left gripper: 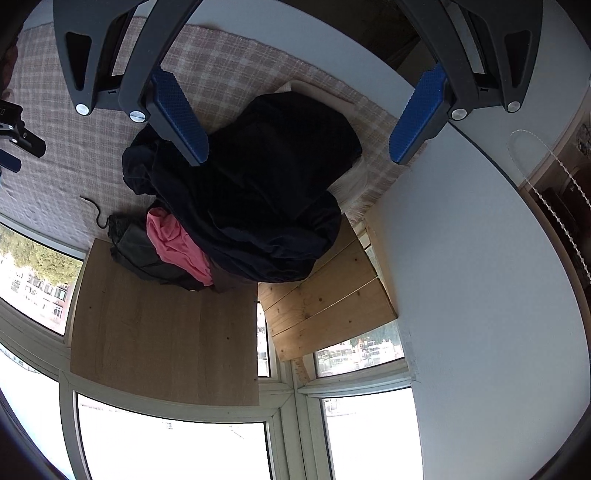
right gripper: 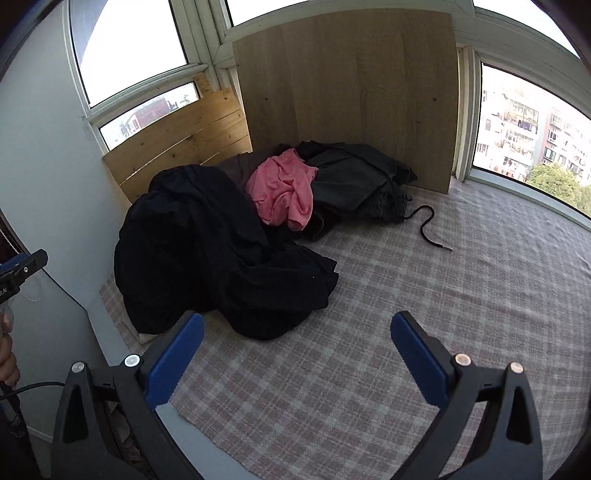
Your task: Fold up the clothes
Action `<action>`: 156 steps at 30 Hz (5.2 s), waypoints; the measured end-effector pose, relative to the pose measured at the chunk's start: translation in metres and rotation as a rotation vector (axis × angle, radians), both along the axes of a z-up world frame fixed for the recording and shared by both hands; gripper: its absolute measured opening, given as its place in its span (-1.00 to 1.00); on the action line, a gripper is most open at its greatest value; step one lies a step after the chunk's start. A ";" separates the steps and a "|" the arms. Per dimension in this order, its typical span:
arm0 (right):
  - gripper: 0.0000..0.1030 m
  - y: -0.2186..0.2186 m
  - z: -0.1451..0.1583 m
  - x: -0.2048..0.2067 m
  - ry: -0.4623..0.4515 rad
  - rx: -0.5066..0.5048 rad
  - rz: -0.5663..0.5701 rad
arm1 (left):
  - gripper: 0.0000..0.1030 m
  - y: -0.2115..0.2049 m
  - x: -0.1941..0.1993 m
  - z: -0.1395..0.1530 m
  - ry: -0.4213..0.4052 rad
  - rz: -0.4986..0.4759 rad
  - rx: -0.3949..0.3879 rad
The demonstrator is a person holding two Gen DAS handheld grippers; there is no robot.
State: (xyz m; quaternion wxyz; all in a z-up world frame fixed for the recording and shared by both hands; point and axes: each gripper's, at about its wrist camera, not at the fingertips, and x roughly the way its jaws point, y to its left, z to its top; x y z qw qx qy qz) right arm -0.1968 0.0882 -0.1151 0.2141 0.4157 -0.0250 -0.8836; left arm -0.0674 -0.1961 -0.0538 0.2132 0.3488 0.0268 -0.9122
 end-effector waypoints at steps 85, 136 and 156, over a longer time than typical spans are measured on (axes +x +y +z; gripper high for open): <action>-0.93 0.377 0.113 0.035 0.039 -0.213 -0.465 | -0.84 0.188 -0.151 -0.035 -0.151 -0.517 0.255; 0.23 0.257 -0.036 -0.091 -0.245 0.055 -0.207 | 0.04 0.187 -0.297 -0.184 -0.556 -0.763 -0.032; -0.93 0.198 0.069 -0.147 -0.015 -0.001 0.006 | -0.88 0.118 -0.261 -0.073 -0.268 -0.704 0.222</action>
